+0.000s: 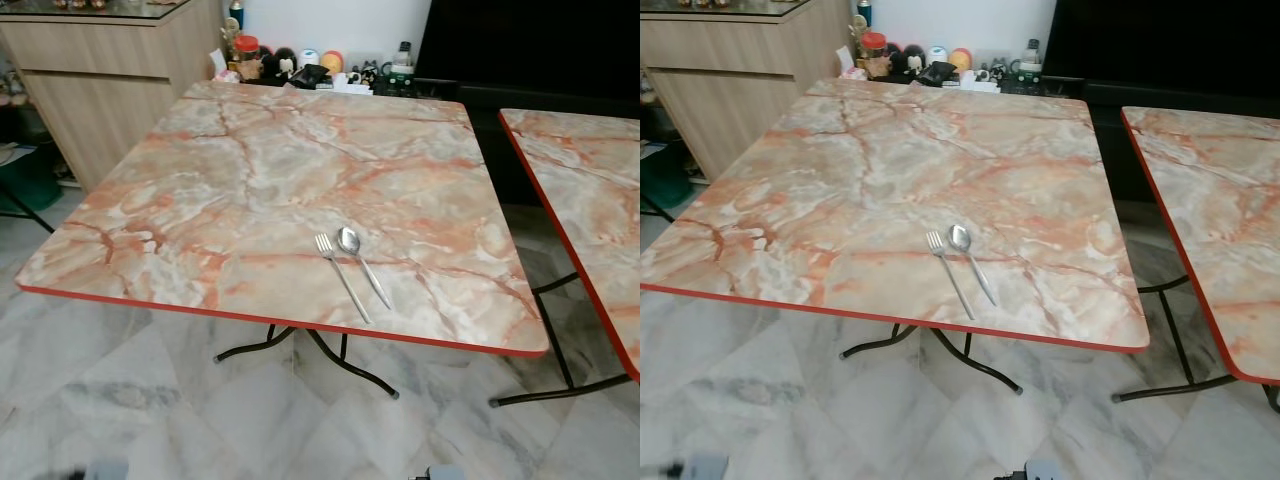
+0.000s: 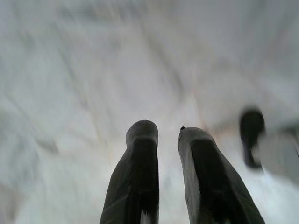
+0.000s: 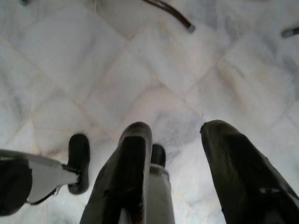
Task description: Setting the table
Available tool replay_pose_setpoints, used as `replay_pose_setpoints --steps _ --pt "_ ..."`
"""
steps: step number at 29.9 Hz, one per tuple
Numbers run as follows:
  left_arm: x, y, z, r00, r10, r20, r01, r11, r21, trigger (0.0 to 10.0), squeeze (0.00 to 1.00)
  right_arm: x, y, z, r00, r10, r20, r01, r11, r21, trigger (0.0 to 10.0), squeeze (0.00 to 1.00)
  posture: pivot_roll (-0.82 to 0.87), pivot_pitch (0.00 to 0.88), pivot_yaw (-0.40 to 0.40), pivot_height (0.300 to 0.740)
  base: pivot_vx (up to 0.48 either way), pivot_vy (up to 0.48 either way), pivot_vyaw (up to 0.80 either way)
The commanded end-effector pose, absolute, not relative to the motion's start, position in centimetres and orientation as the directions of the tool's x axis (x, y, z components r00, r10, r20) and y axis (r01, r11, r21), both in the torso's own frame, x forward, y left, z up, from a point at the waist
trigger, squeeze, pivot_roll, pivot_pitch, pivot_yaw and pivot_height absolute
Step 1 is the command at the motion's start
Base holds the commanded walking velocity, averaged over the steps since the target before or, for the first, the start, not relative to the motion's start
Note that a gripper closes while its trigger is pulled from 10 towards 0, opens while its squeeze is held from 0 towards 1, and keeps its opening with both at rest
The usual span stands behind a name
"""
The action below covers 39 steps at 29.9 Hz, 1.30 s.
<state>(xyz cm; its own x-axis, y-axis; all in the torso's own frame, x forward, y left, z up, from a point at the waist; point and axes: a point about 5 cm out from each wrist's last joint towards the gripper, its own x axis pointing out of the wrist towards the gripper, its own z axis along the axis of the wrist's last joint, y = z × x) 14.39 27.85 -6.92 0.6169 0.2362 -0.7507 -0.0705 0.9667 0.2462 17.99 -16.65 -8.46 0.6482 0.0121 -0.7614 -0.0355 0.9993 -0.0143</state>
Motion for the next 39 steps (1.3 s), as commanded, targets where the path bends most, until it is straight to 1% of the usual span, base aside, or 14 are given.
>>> replay_pose_setpoints --steps 1,3,7,8,11,15,17,23,24,29,33,34,37,39 --pt "13.9 27.7 -7.2 0.607 0.233 -0.76 -0.057 0.966 0.251 10.0 0.0 18.8 -17.0 -7.9 0.689 0.002 -0.725 -0.022 1.0 -0.018 10.0 0.0 0.11 0.122 -0.036 0.74 0.0 0.0 0.0" --pt "14.4 27.4 -7.1 0.627 0.226 -0.745 -0.068 0.969 0.237 10.0 0.0 19.8 -17.3 -7.2 0.736 0.0 -0.677 -0.015 1.0 -0.017 10.0 0.0 0.12 0.126 -0.041 0.74 0.0 0.0 0.0" --pt "14.9 27.0 -7.2 0.639 0.21 -0.74 -0.043 0.97 0.239 10.0 0.0 21.0 -17.4 -6.2 0.793 0.008 -0.609 -0.02 1.0 -0.012 10.0 0.0 0.12 0.127 -0.05 0.74 0.0 0.0 0.0" --pt "15.2 26.7 -7.2 0.639 0.205 -0.741 -0.032 0.97 0.24 10.0 0.0 22.0 -17.3 -5.3 0.846 0.016 -0.533 -0.025 1.0 -0.009 10.0 0.0 0.11 0.127 -0.051 0.74 0.0 0.0 0.0" --pt "15.4 26.3 -7.3 0.641 0.192 -0.743 -0.013 0.971 0.24 10.0 0.0 22.7 -17.1 -4.1 0.903 0.024 -0.429 -0.029 1.0 -0.004 10.0 0.0 0.1 0.125 -0.057 0.74 0.0 0.0 0.0" --pt "15.4 26.1 -7.4 0.639 0.194 -0.745 -0.007 0.969 0.246 10.0 0.0 22.8 -17.2 -3.1 0.942 0.014 -0.336 -0.014 1.0 0.003 10.0 0.0 0.09 0.123 -0.063 0.74 0.0 0.0 0.0" --pt "15.2 25.9 -7.5 0.638 0.196 -0.745 -0.004 0.968 0.251 10.0 0.0 22.2 -17.0 -2.6 0.96 0.008 -0.281 -0.008 1.0 0.003 10.0 0.0 0.09 0.12 -0.065 0.74 0.0 0.0 0.0" --pt "14.8 25.6 -7.8 0.63 0.188 -0.753 0.006 0.969 0.247 10.0 0.0 21.3 -16.8 -0.4 0.987 0.006 -0.158 -0.006 1.0 0.0 10.0 0.0 0.08 0.105 -0.069 0.74 0.0 0.0 0.0" --pt "14.6 25.5 -7.9 0.624 0.188 -0.759 0.01 0.969 0.248 10.0 0.0 21.5 -17.2 0.7 0.993 -0.008 -0.114 0.007 1.0 -0.007 10.0 0.0 0.08 0.099 -0.07 0.74 0.0 0.0 0.0" --pt "14.5 25.5 -8.0 0.625 0.188 -0.758 0.01 0.969 0.249 10.0 0.0 22.6 -17.9 3.1 0.999 -0.025 -0.036 0.024 1.0 -0.02 10.0 0.0 0.07 0.092 -0.069 0.74 0.0 0.0 0.0" --pt "14.7 25.5 -7.9 0.631 0.195 -0.751 0.002 0.967 0.253 10.0 0.0 25.9 -18.1 8.1 0.993 -0.015 0.113 0.019 0.999 -0.028 10.0 0.0 0.08 0.091 -0.069 0.74 0.0 0.0 0.0" --pt "14.7 25.5 -7.9 0.631 0.195 -0.751 0.002 0.967 0.253 10.0 0.0 25.9 -18.1 8.1 0.993 -0.015 0.113 0.019 0.999 -0.028 10.0 0.0 0.08 0.091 -0.069 0.74 0.0 0.0 0.0" --pt "15.3 25.5 -7.7 0.643 0.2 -0.739 -0.015 0.968 0.25 10.0 0.0 28.6 -17.4 11.8 0.977 0.026 0.21 -0.019 0.999 -0.036 10.0 0.0 0.08 0.108 -0.07 0.74 0.0 0.0 0.0" --pt "15.3 25.5 -7.6 0.643 0.2 -0.739 -0.013 0.968 0.25 10.0 0.0 29.1 -17.3 12.3 0.976 0.03 0.215 -0.021 0.999 -0.046 10.0 0.0 0.08 0.108 -0.07 0.74 0.0 0.0 0.0"
